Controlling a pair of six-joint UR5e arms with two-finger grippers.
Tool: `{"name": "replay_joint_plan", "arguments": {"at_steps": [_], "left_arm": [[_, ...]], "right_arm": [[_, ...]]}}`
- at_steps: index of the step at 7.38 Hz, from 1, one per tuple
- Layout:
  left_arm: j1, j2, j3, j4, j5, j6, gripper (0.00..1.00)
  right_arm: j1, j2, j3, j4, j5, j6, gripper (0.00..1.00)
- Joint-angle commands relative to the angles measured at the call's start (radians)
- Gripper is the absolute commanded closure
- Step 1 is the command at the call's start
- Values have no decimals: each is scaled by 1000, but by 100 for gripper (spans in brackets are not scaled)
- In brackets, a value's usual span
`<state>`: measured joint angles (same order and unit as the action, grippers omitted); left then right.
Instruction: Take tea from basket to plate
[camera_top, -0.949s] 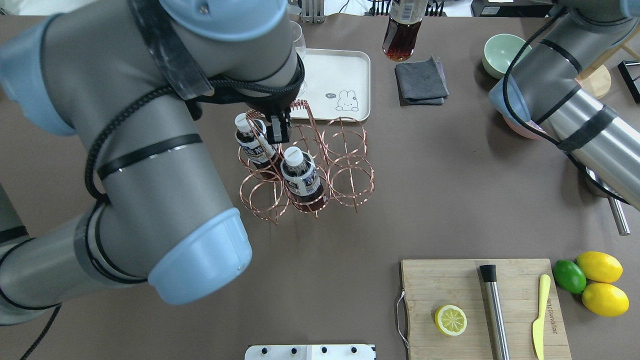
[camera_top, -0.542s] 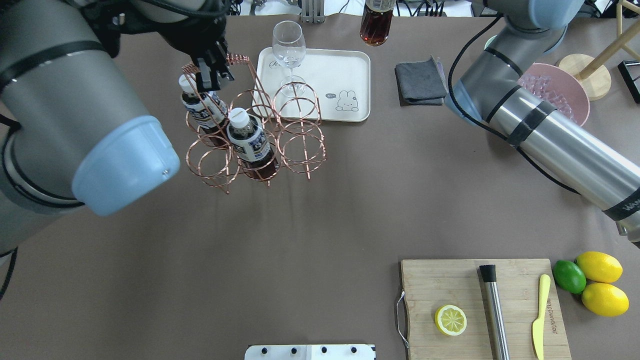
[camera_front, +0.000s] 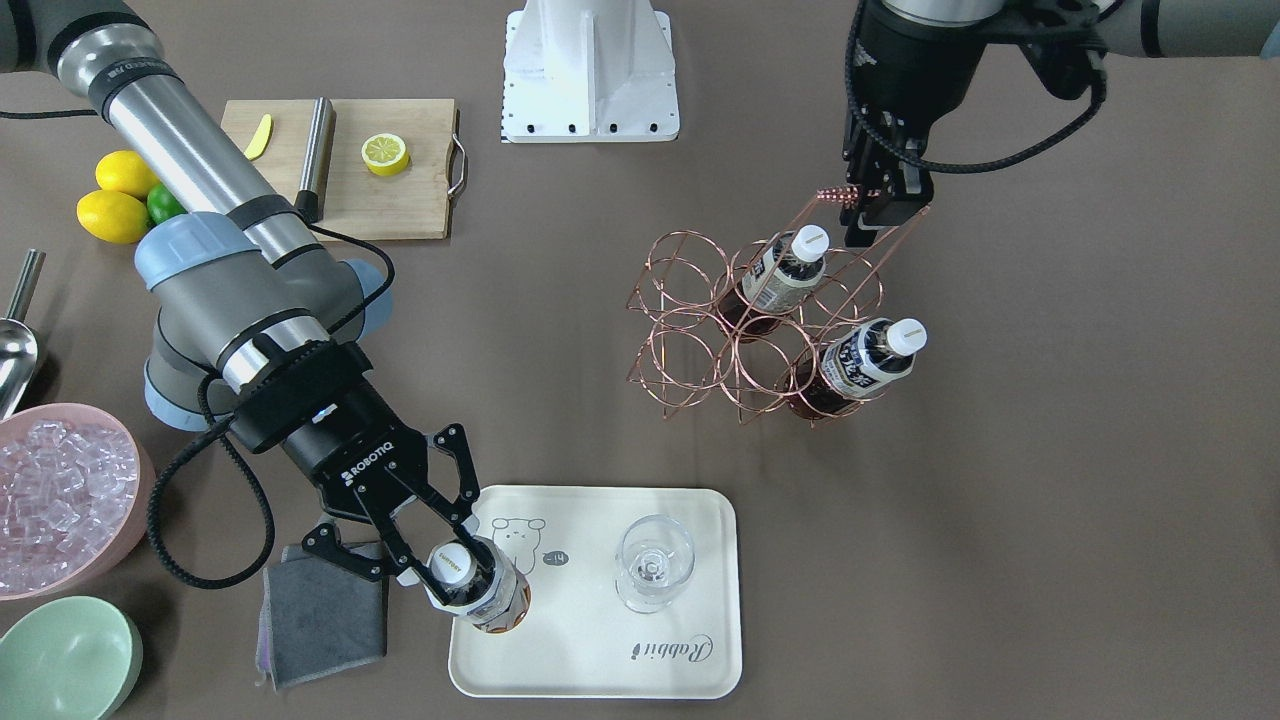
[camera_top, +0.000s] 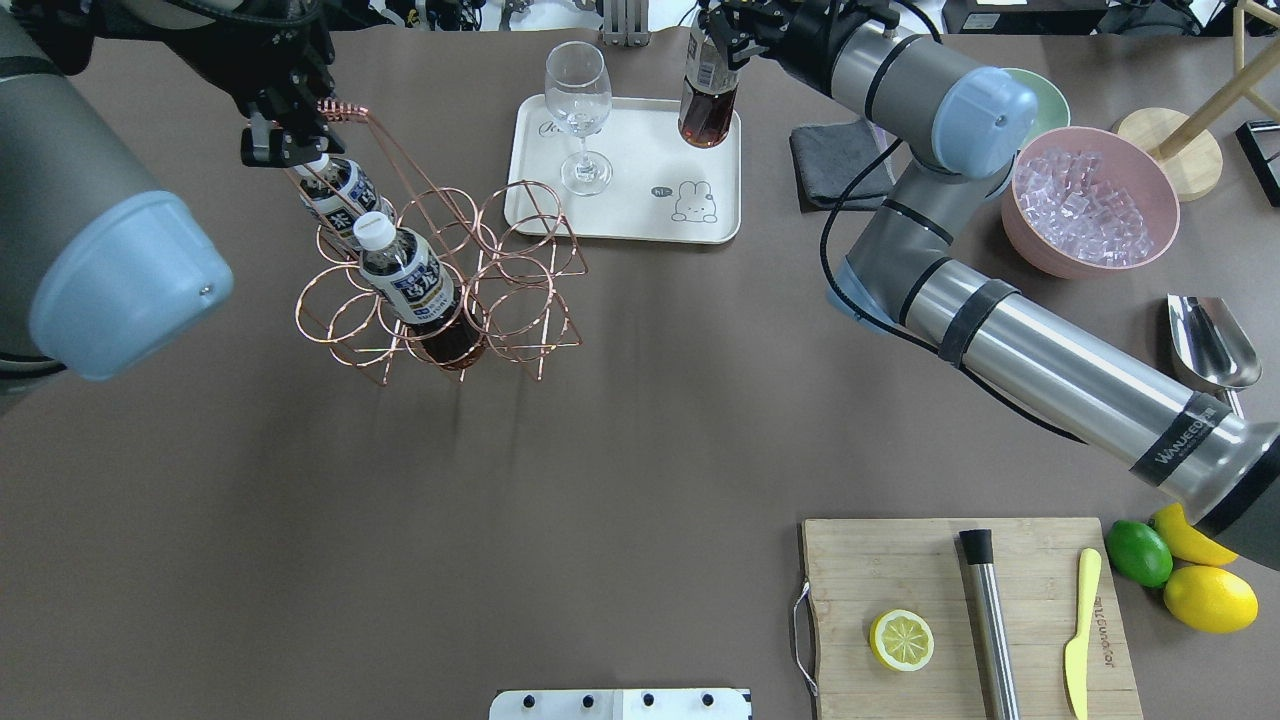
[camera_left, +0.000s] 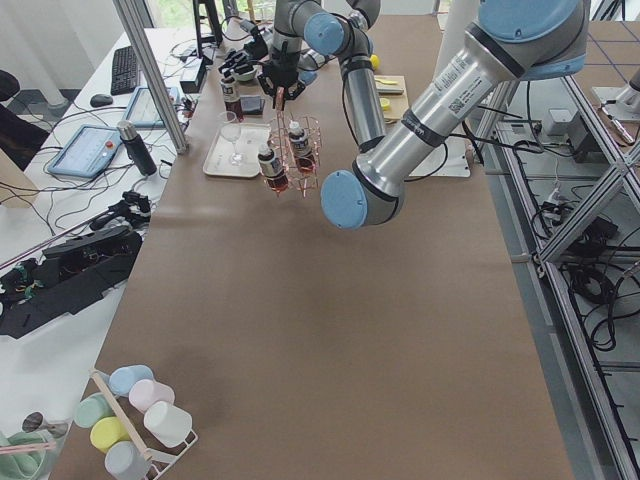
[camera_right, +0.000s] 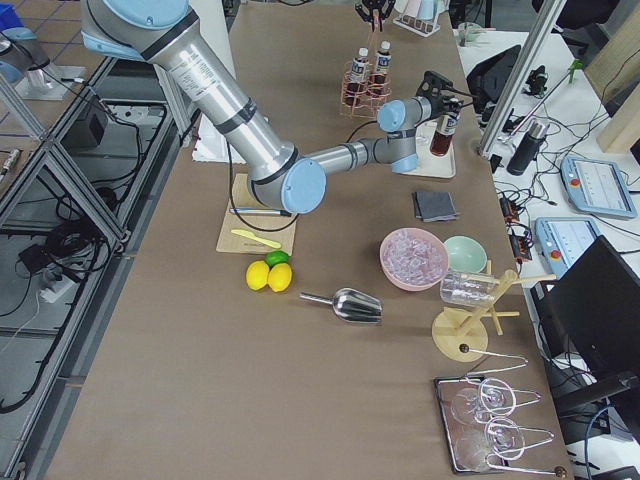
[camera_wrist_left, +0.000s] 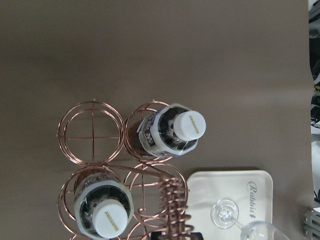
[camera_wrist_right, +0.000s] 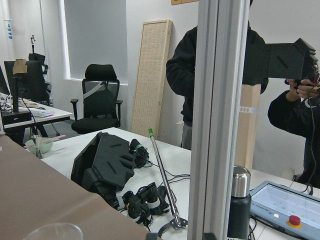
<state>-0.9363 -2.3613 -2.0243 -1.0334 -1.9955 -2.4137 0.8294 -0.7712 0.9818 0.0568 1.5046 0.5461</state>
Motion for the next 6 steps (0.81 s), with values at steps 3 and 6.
{"name": "replay_joint_plan", "arguments": {"at_steps": [3,6], "left_arm": [[-171,126,6,-2,1,210,100],[-274,248,159,-194,-8,263,100]], "right_arm": [[-98,-5,-75,81,-99,-5,100],[-102,-7,-74,81,-99,-5,100]]}}
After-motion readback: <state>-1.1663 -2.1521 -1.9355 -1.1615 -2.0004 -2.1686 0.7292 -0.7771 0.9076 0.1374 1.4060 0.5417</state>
